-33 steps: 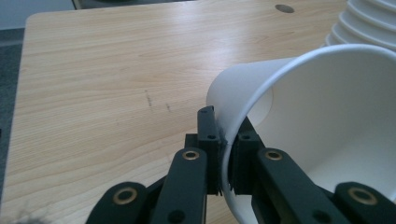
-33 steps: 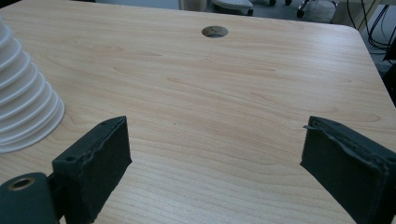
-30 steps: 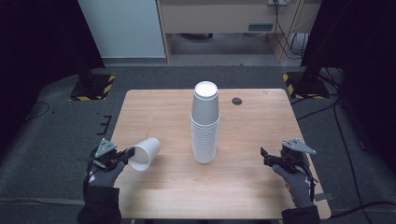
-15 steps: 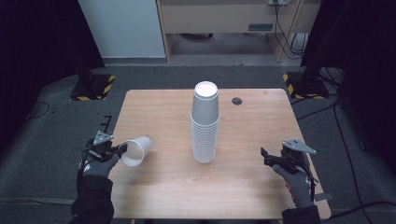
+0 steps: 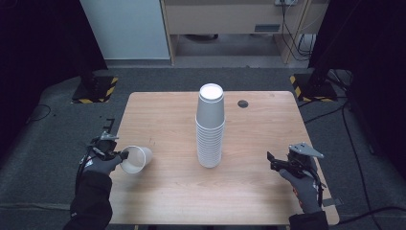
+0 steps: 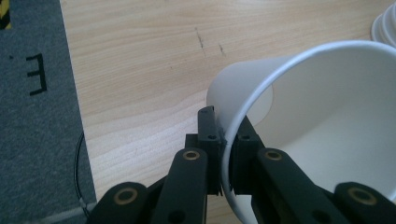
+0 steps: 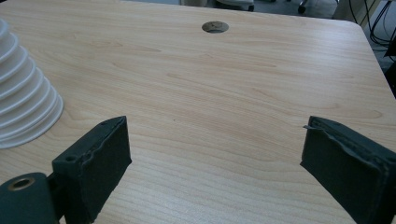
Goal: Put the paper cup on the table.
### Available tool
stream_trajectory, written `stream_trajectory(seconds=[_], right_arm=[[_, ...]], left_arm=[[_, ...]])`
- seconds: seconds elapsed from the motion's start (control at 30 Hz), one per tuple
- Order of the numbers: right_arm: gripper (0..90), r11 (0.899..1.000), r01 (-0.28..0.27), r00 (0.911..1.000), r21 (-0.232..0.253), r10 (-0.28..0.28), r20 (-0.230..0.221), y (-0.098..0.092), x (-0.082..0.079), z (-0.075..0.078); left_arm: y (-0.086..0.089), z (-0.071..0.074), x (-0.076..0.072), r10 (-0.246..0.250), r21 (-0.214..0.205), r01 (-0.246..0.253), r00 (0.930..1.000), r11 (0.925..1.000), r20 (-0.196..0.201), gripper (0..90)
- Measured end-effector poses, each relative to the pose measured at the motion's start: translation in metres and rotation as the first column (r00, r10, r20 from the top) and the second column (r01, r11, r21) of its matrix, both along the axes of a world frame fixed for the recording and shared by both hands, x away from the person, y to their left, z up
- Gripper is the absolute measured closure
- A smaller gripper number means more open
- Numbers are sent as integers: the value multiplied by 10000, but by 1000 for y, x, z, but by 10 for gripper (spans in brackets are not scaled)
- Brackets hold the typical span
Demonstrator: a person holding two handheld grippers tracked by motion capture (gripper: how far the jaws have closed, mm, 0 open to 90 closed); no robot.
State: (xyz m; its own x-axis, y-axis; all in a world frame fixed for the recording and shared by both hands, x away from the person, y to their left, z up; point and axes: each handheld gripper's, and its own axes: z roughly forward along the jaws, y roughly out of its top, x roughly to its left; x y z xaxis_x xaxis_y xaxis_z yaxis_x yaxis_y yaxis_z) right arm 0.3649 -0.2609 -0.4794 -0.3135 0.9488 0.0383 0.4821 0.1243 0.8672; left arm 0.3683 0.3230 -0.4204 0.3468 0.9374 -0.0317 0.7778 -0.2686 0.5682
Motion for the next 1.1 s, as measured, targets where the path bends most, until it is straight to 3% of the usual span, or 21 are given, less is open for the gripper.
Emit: stream_trajectory(seconds=[0.17,0.33,0.37,0.4,0.63,0.8,0.83,0.87,0.9,1.1], right_arm=[[81,10000,-2,10000,-1,2,-44,0,0,0],[81,10000,-37,10000,4,37,-72,1,0,-1],[81,10000,-37,10000,4,37,-72,1,0,-1],[81,10000,-31,10000,-31,31,-64,1,1,-1],[81,10000,-56,10000,-9,56,-79,1,0,-1],[82,10000,-53,9999,-6,53,-86,1,1,-1],[82,10000,-53,9999,-6,53,-86,1,1,-1],[82,10000,-56,9999,-12,56,-88,1,1,-2],[82,10000,-57,9999,-7,57,-93,1,1,-2],[81,10000,-74,9999,-14,74,-124,1,1,-2]], left_arm=[[-2,2,4,73,14,-72,9988,10000,-489,854],[-4,7,8,183,329,-143,9921,9994,-1244,854],[-4,7,8,183,329,-143,9921,9994,-1244,854],[-5,9,10,198,386,-139,9873,9992,-1574,853],[-12,7,14,254,563,-135,9761,9983,-2160,853],[-14,5,15,316,600,-158,9617,9981,-2724,854],[-14,5,15,316,600,-158,9617,9981,-2724,854],[-14,4,15,399,659,-214,9548,9976,-2947,854],[-14,4,15,399,659,-214,9548,9976,-2947,854],[-14,5,17,848,760,-624,9354,9952,-3433,853]])
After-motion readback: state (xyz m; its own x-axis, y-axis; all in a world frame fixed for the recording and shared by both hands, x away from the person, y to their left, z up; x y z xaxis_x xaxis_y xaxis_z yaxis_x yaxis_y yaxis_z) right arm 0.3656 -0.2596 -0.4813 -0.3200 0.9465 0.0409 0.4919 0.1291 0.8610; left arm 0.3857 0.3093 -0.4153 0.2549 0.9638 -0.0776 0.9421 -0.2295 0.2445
